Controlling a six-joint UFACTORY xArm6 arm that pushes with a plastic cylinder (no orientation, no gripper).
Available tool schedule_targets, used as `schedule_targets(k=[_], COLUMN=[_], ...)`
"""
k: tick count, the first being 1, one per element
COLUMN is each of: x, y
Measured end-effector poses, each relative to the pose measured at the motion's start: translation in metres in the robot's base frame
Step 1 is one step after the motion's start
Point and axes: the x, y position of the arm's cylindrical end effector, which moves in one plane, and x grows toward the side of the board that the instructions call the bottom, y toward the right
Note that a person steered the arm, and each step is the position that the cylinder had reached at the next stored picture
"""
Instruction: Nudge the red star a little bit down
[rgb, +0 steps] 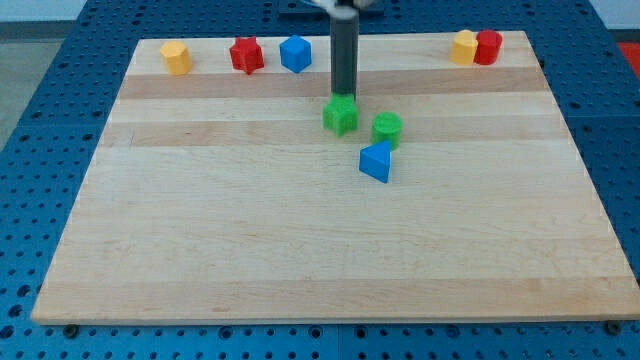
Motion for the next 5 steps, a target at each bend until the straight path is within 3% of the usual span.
schedule_targets(k=[1,2,3,4,5], x=[0.026,-0.025,-0.122,-0.175,-0.175], y=[0.018,0.045,0.047,0.034,0.034])
